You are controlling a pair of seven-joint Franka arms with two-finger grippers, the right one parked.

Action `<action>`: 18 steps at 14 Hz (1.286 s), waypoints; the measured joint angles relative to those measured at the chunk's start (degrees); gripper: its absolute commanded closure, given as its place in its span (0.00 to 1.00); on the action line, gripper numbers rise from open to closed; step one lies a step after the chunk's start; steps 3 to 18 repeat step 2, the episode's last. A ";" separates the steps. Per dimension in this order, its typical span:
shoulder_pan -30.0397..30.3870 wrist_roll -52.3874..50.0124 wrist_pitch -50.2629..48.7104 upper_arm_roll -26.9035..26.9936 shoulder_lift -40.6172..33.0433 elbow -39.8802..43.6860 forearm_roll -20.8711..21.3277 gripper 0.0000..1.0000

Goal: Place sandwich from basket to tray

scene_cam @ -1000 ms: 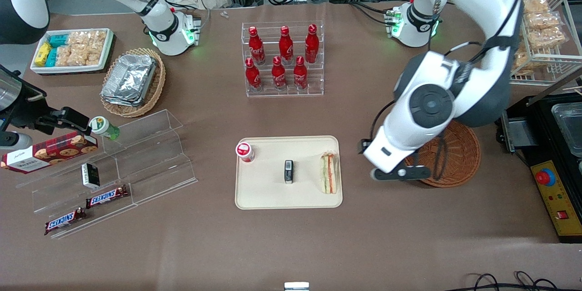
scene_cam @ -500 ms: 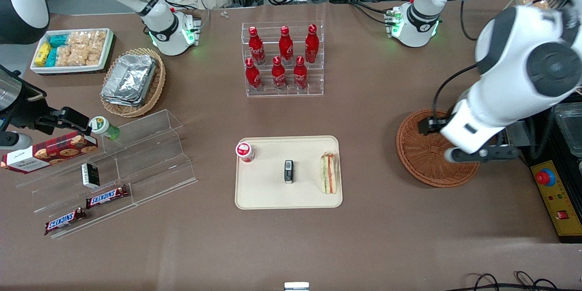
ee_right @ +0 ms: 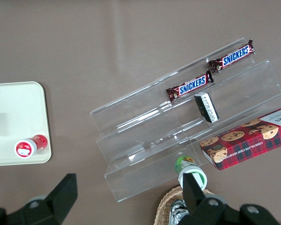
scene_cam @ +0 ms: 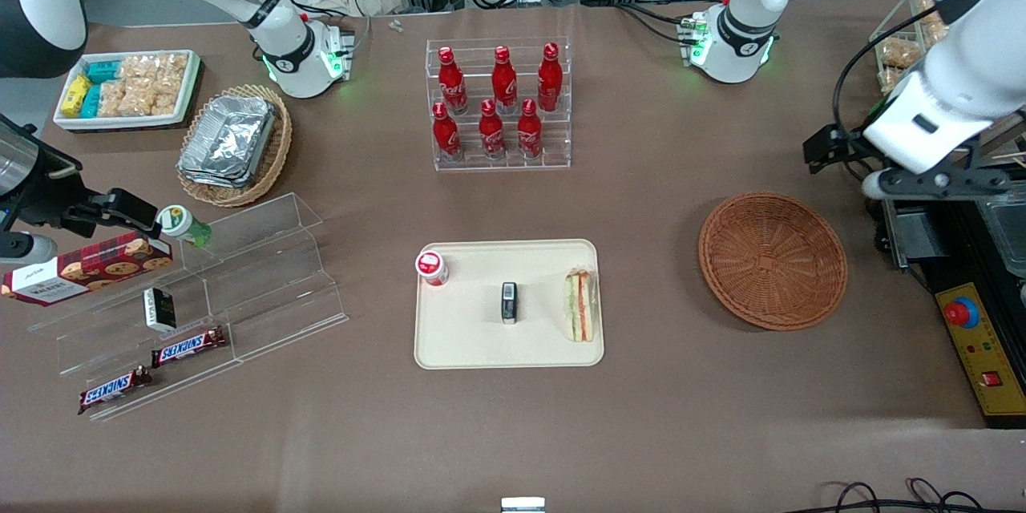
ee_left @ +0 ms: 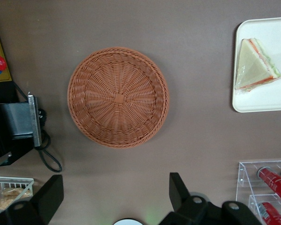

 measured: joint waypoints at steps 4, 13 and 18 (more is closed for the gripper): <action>-0.01 0.42 -0.10 0.32 -0.36 -0.35 -0.02 0.00; -0.01 0.42 -0.10 0.32 -0.36 -0.35 -0.02 0.00; -0.01 0.42 -0.10 0.32 -0.36 -0.35 -0.02 0.00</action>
